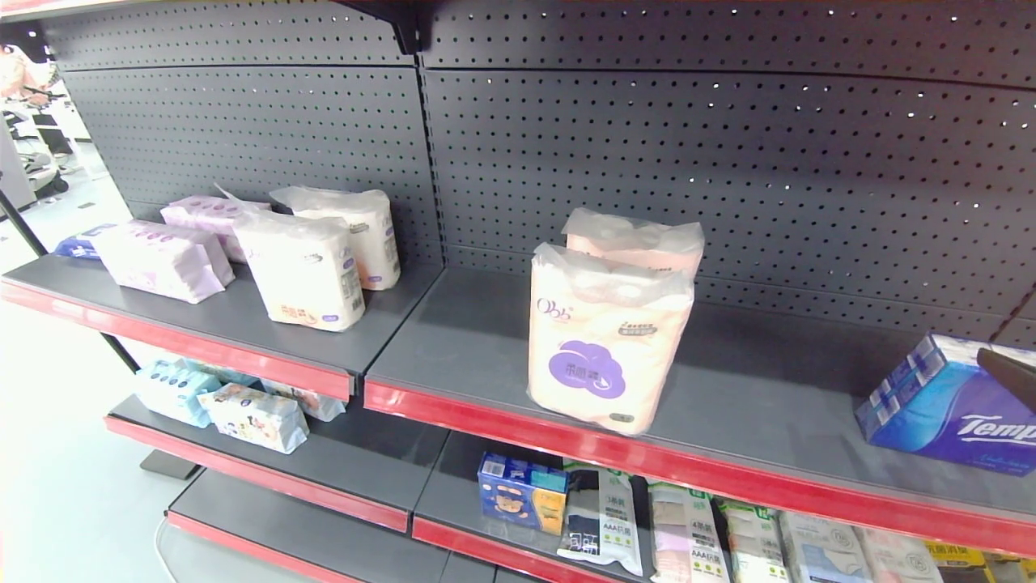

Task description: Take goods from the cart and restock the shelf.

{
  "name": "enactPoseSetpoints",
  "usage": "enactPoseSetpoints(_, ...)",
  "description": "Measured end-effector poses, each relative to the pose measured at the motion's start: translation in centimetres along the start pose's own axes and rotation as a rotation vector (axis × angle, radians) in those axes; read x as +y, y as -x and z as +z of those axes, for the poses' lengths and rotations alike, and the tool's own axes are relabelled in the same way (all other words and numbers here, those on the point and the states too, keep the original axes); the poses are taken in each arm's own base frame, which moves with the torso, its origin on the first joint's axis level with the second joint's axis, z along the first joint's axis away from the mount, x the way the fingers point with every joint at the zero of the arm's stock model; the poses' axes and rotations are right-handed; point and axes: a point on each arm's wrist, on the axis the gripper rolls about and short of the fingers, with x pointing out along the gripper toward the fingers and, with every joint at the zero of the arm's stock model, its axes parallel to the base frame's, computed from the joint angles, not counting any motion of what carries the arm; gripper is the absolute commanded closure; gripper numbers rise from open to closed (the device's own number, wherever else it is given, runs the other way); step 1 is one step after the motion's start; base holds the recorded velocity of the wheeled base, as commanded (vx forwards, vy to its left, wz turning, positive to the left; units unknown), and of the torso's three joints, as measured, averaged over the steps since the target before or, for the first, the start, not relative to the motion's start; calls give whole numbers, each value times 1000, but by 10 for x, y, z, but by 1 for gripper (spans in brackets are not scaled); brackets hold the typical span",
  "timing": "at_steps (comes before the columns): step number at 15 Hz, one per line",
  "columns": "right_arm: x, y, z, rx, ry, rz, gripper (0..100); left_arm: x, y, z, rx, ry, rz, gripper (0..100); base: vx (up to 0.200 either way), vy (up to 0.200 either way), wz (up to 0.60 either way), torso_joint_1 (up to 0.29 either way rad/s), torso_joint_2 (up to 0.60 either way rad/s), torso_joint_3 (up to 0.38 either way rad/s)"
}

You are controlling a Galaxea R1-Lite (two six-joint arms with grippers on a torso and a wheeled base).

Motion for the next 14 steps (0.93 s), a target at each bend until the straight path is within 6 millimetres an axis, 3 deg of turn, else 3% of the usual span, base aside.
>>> enactPoseSetpoints(5,0,-3,0,3,0,4,0,0,0,0,0,0,-1,0,0,0,-600,0,5,2)
enactPoseSetpoints(14,1,-8,-4,36,-14,14,0,0,0,0,0,0,-1,0,0,0,0,0,0,0)
